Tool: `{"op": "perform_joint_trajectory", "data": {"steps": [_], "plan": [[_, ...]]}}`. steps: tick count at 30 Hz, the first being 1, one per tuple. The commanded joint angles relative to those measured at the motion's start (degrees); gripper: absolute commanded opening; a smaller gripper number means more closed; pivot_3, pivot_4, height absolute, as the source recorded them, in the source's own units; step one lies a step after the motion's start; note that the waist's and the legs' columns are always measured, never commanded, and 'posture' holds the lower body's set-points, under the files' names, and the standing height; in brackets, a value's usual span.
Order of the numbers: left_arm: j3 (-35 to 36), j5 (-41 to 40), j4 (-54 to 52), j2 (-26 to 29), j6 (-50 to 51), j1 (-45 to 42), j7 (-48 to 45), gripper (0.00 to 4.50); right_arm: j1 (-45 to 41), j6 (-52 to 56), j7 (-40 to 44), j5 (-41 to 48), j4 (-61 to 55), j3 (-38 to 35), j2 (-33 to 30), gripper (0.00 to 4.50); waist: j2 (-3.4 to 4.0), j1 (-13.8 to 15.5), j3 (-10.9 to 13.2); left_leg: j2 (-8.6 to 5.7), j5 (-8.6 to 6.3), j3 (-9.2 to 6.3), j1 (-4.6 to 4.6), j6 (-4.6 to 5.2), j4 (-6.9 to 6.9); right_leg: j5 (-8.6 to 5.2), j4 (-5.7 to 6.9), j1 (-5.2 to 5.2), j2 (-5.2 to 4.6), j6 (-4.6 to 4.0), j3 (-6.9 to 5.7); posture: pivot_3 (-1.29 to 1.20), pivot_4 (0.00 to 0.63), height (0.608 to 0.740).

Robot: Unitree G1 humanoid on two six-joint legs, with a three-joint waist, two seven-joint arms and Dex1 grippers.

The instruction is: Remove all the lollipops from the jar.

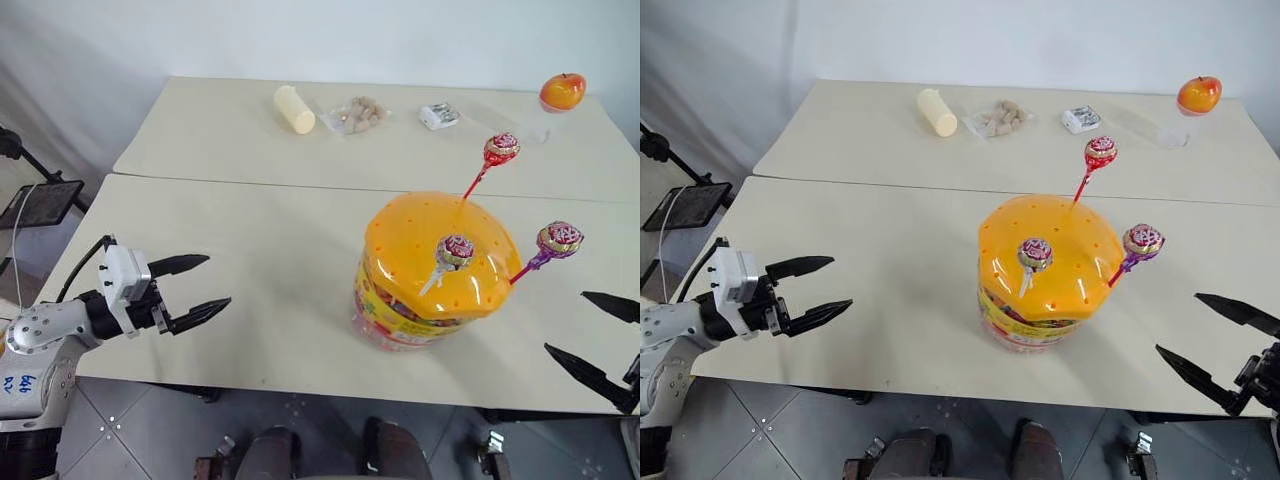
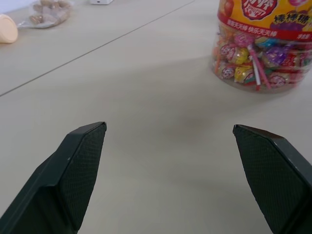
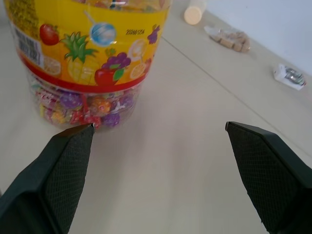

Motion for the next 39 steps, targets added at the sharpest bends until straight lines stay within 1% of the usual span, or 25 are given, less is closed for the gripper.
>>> {"op": "perform_joint_trajectory", "data": {"steps": [1,2,4,5,6,7,9,11,13,16,19,24,26,29,32,35,39], "plan": [[0.0,-2.3,0.7,0.6,0.8,-1.8,-2.6,4.38,0.9,1.4,0.0,3.3,-1.2,-2.2,0.2,4.49,0.00,0.0,0.0,0.01,-0.02,0.00,-0.01,0.02,0.04,0.00,0.02,0.00,0.00,0.00,0.00,0.00,0.150,0.740],[0.0,-3.6,1.1,0.4,2.2,-2.4,-3.0,4.38,0.7,1.5,-0.3,4.6,-1.3,-2.8,0.9,4.49,0.00,0.0,0.0,0.01,-0.05,0.00,-0.01,0.02,0.06,0.00,0.03,0.00,0.00,0.00,0.00,0.00,0.150,0.740],[-0.4,-8.3,2.1,0.6,7.2,-6.1,-5.2,4.38,1.1,6.2,-4.5,9.4,-3.1,-3.2,2.8,4.49,-0.01,0.2,0.0,0.04,-0.08,-0.02,-0.02,0.00,0.09,0.00,0.06,0.00,0.02,0.00,-0.01,0.00,0.150,0.740],[-1.0,-11.0,2.2,1.0,9.5,-9.3,-7.4,4.38,0.1,5.8,-4.8,11.0,-3.5,-3.4,3.6,4.49,-0.01,0.3,0.0,0.07,-0.09,-0.08,-0.03,-0.02,0.13,0.00,0.10,0.00,0.04,0.00,-0.03,0.00,0.150,0.740],[-1.1,-15.7,2.3,1.5,14.6,-13.8,-7.9,4.38,-0.5,6.4,-5.7,13.0,-4.2,-4.2,4.1,4.49,-0.06,0.4,0.0,0.07,-0.09,-0.08,-0.04,-0.02,0.16,0.00,0.14,0.00,0.04,0.00,-0.02,0.00,0.150,0.740],[-1.2,-18.7,2.7,1.7,18.3,-18.0,-7.8,4.38,-1.0,6.8,-7.0,14.8,-5.3,-5.1,4.6,4.49,-0.10,0.5,0.1,0.06,-0.09,-0.10,-0.08,-0.02,0.22,0.00,0.15,0.00,0.04,0.00,-0.03,0.00,0.150,0.740],[-1.7,-22.8,4.0,1.4,23.6,-24.6,-8.4,4.38,0.4,7.7,-8.7,20.5,-9.5,-7.6,7.2,4.49,-0.10,0.6,0.1,0.03,-0.09,-0.11,-0.08,-0.01,0.29,0.00,0.18,0.00,0.04,0.00,0.06,0.00,0.150,0.740],[-3.2,-23.3,6.0,1.1,25.2,-28.3,-11.3,4.38,2.5,7.6,-9.2,28.0,-14.8,-9.7,11.3,4.49,0.05,0.4,0.0,0.05,-0.13,-0.10,0.01,-0.08,0.25,0.00,0.31,0.00,0.08,0.01,0.07,0.00,0.150,0.740],[-5.3,-22.1,8.0,1.1,25.7,-30.8,-14.5,4.38,4.7,7.4,-10.7,32.2,-20.0,-10.6,14.4,4.49,0.15,0.1,0.0,0.05,-0.22,-0.06,0.22,-0.13,0.09,0.00,0.49,0.01,0.13,0.00,0.11,0.00,0.150,0.740],[-10.0,-20.5,11.2,0.3,26.4,-36.0,-19.8,4.38,9.9,7.0,-12.1,38.1,-28.2,-11.6,18.3,4.49,0.09,0.0,0.1,0.07,-0.23,0.11,0.24,-0.11,0.12,-0.01,0.46,-0.01,0.20,0.00,0.27,0.00,0.150,0.740],[-14.1,-18.3,15.5,-2.3,25.5,-42.0,-23.9,4.38,13.8,5.5,-12.1,39.9,-34.2,-10.9,21.4,4.49,-0.18,0.0,0.1,0.10,-0.21,0.19,0.25,-0.06,0.23,-0.01,0.44,-0.01,0.25,0.00,0.45,0.00,0.150,0.740],[-19.8,-14.7,20.6,-7.4,25.4,-50.6,-29.0,4.38,21.3,3.4,-9.9,39.7,-40.9,-9.1,26.3,4.49,-0.19,0.2,0.1,0.04,-0.32,0.20,0.40,0.06,0.23,-0.04,0.46,-0.02,0.34,0.06,1.05,0.00,0.150,0.740],[-21.8,-14.0,21.3,-10.3,25.2,-53.4,-30.4,4.38,25.3,2.3,-7.0,39.4,-41.6,-9.6,28.5,4.49,-0.20,0.1,0.1,0.07,-0.41,0.23,0.40,0.09,0.23,-0.04,0.48,-0.07,0.39,0.06,1.11,0.00,0.150,0.740],[-24.3,-13.8,22.1,-15.3,25.9,-58.0,-31.6,4.38,29.5,-0.4,-2.7,37.8,-39.7,-11.2,31.5,4.49,-0.27,0.2,0.1,0.04,-0.48,0.36,0.19,0.16,0.26,-0.03,0.51,-0.35,0.39,0.09,1.19,0.00,0.150,0.740],[-25.8,-13.5,22.2,-17.2,26.0,-59.6,-32.6,4.38,31.7,-1.7,-0.8,38.1,-38.0,-11.4,32.2,4.49,-0.35,0.0,0.1,0.02,-0.48,0.58,-0.17,0.21,0.36,-0.01,0.53,-0.77,0.38,0.13,1.38,0.00,0.150,0.740],[-27.2,-14.7,19.9,-18.4,28.0,-59.8,-32.4,4.38,34.0,-2.3,1.9,38.5,-35.2,-12.9,31.5,4.49,-0.35,-0.1,0.1,0.07,-0.48,0.77,-0.11,0.22,0.34,-0.01,0.55,-0.85,0.40,0.13,1.49,0.00,0.150,0.740],[-30.1,-12.8,16.7,-20.2,27.5,-59.4,-30.1,4.38,35.6,-2.7,4.0,39.9,-31.2,-15.8,30.6,4.49,-0.35,0.1,0.1,0.09,-0.47,0.80,-0.08,0.26,0.35,-0.01,0.52,-0.86,0.42,0.13,1.68,0.00,0.150,0.740]]}}
